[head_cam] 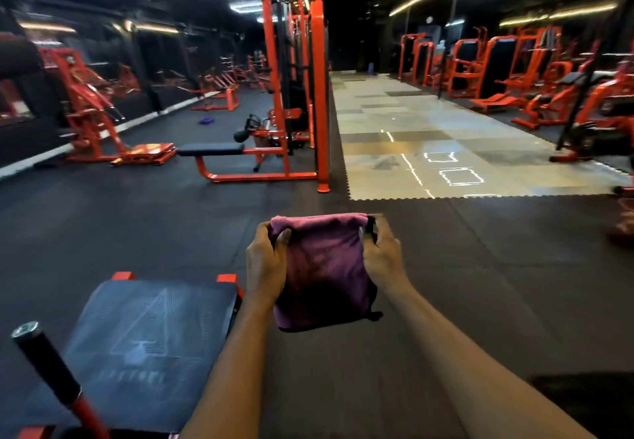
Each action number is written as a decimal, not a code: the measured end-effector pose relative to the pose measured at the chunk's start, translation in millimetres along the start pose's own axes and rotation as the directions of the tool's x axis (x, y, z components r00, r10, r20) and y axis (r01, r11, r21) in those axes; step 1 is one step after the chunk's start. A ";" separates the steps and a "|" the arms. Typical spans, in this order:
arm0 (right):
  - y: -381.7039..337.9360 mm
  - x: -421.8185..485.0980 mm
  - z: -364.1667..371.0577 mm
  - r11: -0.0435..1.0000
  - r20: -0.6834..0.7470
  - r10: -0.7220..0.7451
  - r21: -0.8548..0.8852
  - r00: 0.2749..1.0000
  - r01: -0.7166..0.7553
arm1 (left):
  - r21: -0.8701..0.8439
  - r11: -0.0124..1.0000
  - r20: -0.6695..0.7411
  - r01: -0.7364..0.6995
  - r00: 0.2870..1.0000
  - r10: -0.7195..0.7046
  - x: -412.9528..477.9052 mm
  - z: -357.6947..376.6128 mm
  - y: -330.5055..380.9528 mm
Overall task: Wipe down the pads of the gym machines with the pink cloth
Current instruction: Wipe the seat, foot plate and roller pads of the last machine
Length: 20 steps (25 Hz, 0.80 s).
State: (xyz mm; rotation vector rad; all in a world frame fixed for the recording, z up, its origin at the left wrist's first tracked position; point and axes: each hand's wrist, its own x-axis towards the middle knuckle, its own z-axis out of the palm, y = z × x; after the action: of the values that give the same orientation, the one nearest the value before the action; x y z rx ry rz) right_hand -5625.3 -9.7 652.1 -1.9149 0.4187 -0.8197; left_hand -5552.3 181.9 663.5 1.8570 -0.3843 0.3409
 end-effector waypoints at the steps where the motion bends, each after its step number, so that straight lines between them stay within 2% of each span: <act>1: 6.4 22.1 16.0 1.000 0.016 -0.012 0.008 1.000 0.012 | 0.007 1.000 -0.019 -0.006 1.000 0.006 19.7 5.5 -9.6; 6: 27.3 153.1 84.5 0.994 0.090 -0.074 0.082 0.993 0.067 | 0.020 0.999 -0.090 -0.030 0.995 0.032 139.7 45.6 -39.1; 12: 28.3 312.2 175.3 0.984 0.185 -0.118 0.156 0.976 0.089 | 0.097 0.995 -0.218 0.038 0.976 -0.016 293.4 78.2 -68.2; 20: 67.3 482.3 355.1 0.973 0.336 -0.154 0.213 0.929 0.084 | 0.133 0.987 -0.339 0.088 0.940 -0.038 485.5 97.9 -200.5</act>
State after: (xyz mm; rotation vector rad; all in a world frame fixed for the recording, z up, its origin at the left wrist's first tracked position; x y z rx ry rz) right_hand -5029.3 -99.0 661.7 -1.8653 0.0011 -0.5545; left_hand -5023.9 102.6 664.3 1.9051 -0.0656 0.6458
